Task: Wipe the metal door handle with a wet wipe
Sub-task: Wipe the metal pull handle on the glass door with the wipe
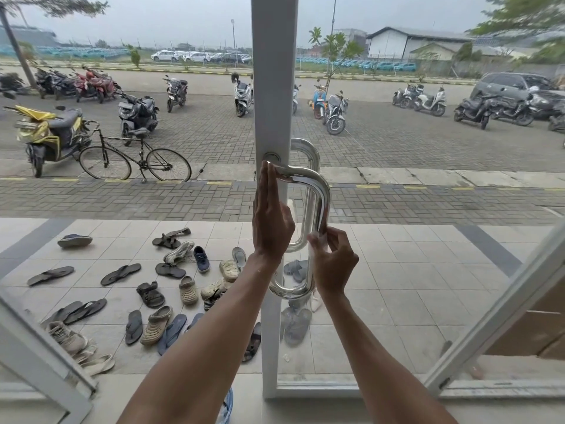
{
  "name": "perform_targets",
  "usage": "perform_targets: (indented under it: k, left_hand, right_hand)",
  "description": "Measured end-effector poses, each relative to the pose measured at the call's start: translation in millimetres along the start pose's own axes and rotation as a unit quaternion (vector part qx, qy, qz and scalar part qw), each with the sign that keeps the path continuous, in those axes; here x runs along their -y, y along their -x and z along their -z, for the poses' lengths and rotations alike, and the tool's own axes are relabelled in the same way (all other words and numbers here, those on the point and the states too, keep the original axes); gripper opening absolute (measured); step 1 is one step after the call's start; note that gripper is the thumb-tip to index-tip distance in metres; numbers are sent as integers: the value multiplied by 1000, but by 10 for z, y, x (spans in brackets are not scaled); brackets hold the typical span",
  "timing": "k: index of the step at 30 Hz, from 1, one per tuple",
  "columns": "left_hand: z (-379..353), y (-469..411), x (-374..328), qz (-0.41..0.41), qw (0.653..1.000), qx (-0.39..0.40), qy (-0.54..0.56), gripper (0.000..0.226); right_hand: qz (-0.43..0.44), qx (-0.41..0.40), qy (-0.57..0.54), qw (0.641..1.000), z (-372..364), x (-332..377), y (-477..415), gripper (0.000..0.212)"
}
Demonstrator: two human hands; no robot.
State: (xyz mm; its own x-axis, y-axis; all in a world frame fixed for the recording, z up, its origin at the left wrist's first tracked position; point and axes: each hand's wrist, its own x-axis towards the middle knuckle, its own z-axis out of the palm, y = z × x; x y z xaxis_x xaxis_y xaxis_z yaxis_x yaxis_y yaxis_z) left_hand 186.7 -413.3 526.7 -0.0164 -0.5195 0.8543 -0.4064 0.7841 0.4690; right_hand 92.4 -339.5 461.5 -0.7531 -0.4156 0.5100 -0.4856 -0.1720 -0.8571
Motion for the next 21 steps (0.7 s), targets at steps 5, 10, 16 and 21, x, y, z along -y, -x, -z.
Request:
perform_targets:
  k: [5,10,16,21]
  left_hand:
    - [10,3,14,-2,1000,7,-7,77]
    - [20,-16,72,-10,1000,11,-9,75]
    - [33,-19,88,-10,1000,1,1,73]
    - [-18,20,28,29,999,-23,21,76]
  right_hand:
    - [44,-11,-73,996,-1,477,-369,37]
    - [181,44,15,982,-22,819,-705,38]
    - [278,127,103,946,-20,972,-886,39]
    - [306,218,239,895,-129,1307,-1020,40]
